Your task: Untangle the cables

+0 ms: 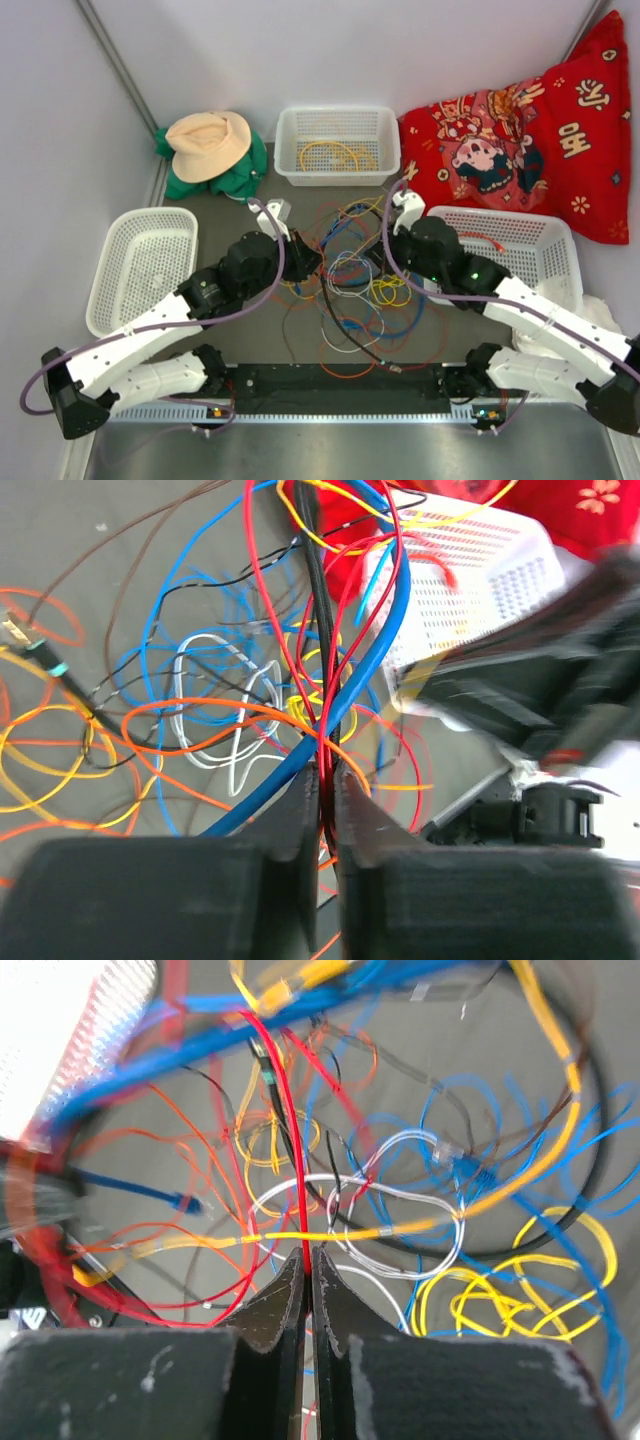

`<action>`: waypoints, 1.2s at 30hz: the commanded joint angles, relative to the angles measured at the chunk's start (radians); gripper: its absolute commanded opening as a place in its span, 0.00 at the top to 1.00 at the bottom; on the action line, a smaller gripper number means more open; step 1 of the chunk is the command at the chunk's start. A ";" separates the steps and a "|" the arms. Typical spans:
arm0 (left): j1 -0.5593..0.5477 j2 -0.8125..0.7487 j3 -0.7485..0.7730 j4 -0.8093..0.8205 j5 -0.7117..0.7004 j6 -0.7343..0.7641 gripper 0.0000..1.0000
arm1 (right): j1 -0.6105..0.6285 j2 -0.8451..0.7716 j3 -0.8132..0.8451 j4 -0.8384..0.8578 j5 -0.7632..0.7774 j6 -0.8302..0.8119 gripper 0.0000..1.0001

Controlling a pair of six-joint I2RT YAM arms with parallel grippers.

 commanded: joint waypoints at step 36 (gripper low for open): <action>0.001 -0.212 -0.253 0.488 -0.067 0.219 0.01 | 0.010 0.042 1.089 -0.638 0.048 -0.152 1.00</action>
